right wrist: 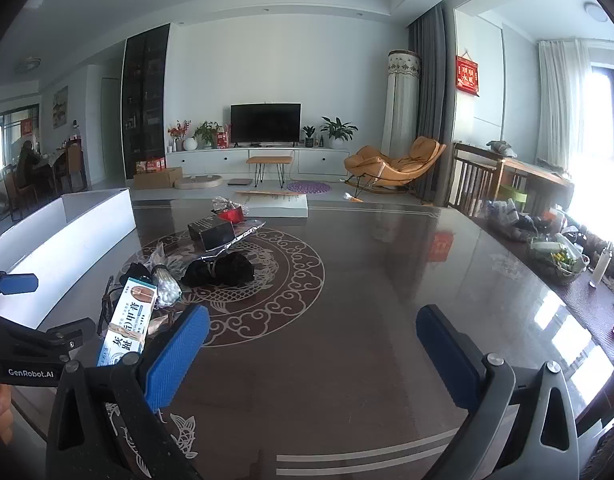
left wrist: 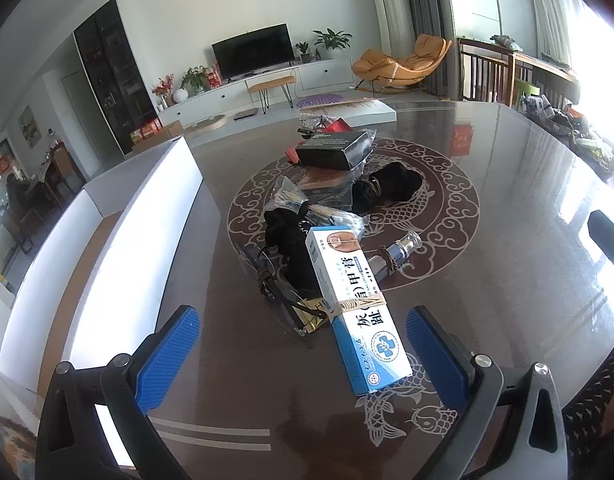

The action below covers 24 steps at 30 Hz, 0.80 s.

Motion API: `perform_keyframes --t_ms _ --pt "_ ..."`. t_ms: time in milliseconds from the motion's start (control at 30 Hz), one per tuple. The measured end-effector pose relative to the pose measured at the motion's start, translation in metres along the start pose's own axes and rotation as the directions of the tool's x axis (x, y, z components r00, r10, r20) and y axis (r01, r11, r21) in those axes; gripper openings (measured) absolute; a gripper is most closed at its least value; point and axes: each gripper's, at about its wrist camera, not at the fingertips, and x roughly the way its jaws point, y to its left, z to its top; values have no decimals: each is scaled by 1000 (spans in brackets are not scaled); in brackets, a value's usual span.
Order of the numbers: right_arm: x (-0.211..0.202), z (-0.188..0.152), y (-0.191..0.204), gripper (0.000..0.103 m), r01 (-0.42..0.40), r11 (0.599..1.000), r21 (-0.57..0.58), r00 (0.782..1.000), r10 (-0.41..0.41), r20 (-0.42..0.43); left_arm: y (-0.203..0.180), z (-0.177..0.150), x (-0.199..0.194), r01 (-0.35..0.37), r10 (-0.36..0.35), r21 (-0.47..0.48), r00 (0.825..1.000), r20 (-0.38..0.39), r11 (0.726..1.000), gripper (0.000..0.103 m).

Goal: Organize objects
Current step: 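Grasp the blue-and-white nail cream box with the right tool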

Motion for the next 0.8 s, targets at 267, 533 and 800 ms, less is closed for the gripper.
perform_keyframes --t_ms 267,533,800 --pt "2 0 1 103 -11 1000 3 1000 11 -7 -1 0 3 -5 5 10 1000 -8 1000 103" --pt "3 -1 -4 103 2 1000 25 1000 -1 -15 -1 -2 6 -17 18 33 1000 -16 999 103" --pt "23 -8 -5 103 -97 993 61 988 103 -113 25 -22 28 -24 27 32 995 -96 999 103"
